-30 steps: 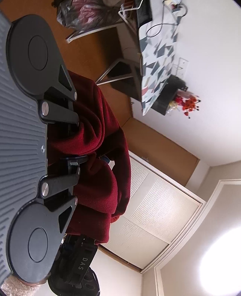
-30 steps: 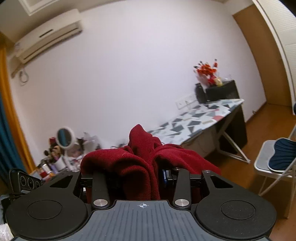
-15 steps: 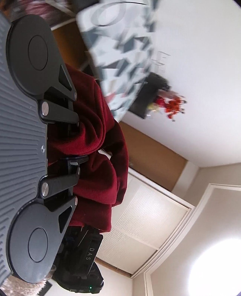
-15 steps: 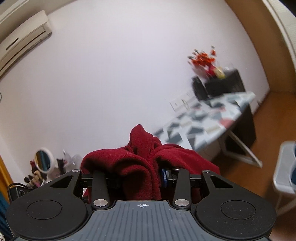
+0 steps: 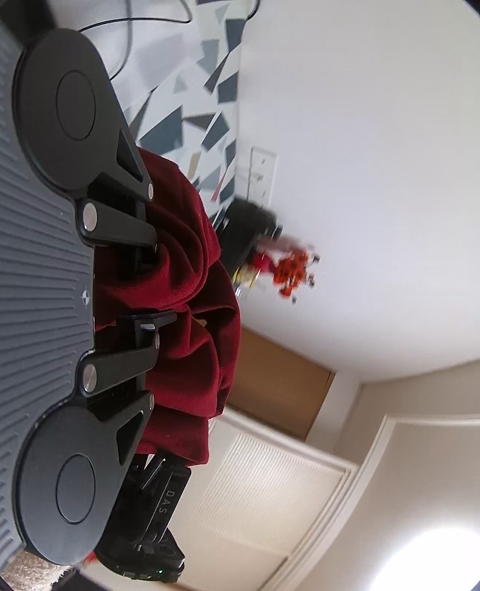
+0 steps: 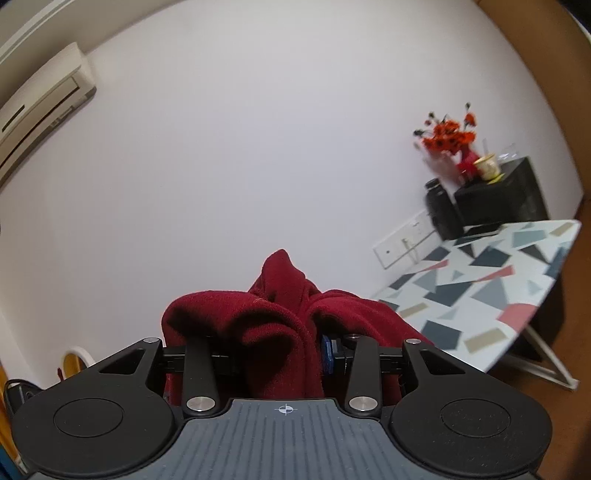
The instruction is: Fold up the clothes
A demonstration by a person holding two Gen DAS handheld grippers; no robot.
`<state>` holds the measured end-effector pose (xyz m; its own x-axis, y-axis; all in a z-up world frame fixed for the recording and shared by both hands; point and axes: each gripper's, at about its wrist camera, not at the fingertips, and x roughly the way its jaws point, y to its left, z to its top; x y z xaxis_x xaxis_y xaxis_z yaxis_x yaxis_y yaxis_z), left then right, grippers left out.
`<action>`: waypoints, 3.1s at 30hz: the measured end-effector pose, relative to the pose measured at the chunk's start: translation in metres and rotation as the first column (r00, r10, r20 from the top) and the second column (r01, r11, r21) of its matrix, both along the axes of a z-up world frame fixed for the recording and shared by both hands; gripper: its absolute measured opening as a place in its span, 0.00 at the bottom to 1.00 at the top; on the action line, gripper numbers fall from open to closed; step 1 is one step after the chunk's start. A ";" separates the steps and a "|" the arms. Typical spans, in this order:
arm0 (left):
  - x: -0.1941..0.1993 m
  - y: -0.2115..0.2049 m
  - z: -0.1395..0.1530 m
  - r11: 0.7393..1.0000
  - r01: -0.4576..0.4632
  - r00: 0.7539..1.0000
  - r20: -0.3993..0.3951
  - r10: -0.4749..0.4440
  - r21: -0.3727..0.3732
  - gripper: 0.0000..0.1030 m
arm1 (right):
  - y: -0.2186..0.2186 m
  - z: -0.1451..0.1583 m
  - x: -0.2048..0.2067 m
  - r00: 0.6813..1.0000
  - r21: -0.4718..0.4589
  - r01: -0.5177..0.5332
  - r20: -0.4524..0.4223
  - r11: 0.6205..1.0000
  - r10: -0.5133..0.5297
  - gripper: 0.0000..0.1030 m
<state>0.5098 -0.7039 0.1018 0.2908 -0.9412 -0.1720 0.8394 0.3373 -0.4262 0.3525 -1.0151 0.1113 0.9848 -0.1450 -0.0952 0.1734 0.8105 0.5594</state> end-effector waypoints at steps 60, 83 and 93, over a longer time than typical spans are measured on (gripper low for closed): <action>0.200 -0.224 -0.129 0.801 -0.512 0.754 -0.284 0.592 0.311 0.85 | -0.402 -0.136 0.300 0.786 -0.173 -0.298 -0.603 0.939 0.138 0.97; 0.209 -0.256 -0.148 0.835 -0.380 0.815 -0.283 0.506 0.398 0.81 | -0.371 -0.129 0.432 0.725 -0.284 -0.473 -0.663 0.834 0.186 0.51; 0.182 -0.308 -0.175 0.604 -0.564 0.538 -0.305 0.786 0.564 0.61 | -0.415 -0.216 0.500 0.469 -0.074 -0.741 -0.769 0.668 0.435 0.51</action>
<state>0.6917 -1.0121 -0.0728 0.5791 -0.3172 -0.7511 -0.0060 0.9196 -0.3929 0.8524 -1.4297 -0.1043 0.5233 0.2740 -0.8069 -0.2496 0.9546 0.1624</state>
